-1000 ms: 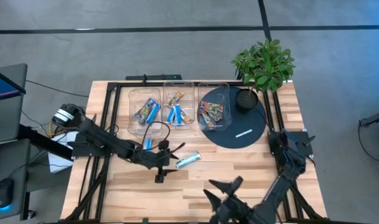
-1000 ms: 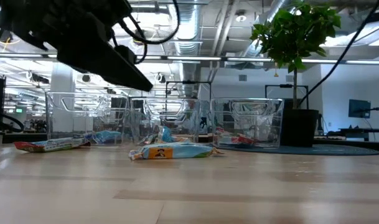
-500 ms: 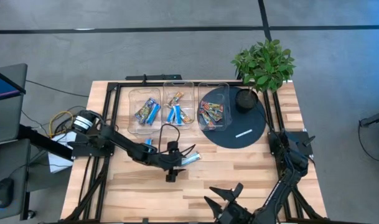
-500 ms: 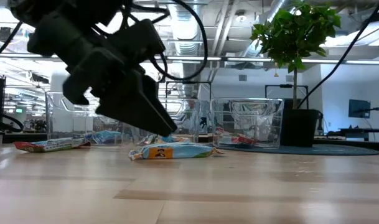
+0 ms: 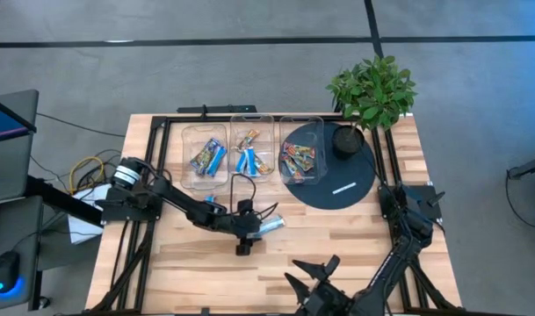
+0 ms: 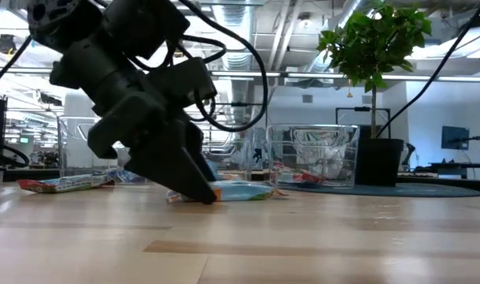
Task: Pick and place Granola Bars by type
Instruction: Put the orange granola bar into the middle transparent bin
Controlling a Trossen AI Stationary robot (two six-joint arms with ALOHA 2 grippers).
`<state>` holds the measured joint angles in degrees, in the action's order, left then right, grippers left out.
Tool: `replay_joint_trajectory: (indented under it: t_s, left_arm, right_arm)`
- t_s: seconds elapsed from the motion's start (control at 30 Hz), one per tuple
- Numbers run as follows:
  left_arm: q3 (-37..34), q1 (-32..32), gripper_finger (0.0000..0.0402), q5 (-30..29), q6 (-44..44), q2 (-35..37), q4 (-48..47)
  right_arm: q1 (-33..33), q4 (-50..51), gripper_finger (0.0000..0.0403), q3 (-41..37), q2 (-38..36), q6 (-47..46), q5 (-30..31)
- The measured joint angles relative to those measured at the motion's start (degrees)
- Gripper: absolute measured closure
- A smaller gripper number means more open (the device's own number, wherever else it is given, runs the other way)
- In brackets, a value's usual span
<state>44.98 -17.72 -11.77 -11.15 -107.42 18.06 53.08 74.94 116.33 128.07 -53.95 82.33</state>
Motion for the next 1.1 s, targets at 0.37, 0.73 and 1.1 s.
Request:
replay_joint_trajectory:
  t_s: [0.37,0.73,1.1]
  left_arm:
    - [0.2,-0.4,0.0173,-1.8,-0.8,-1.0,-0.2]
    - [0.2,-2.1,0.029,-2.5,0.2,-1.2,-0.5]
    - [-0.2,-3.9,0.0289,-8.9,3.4,5.9,-2.3]
  right_arm:
    - [-0.4,-0.4,0.022,0.0,0.0,0.5,-1.6]
    - [-0.4,-0.3,0.0223,0.0,0.0,0.6,-1.6]
    - [-0.4,-0.2,0.0227,0.0,0.0,0.6,-1.6]
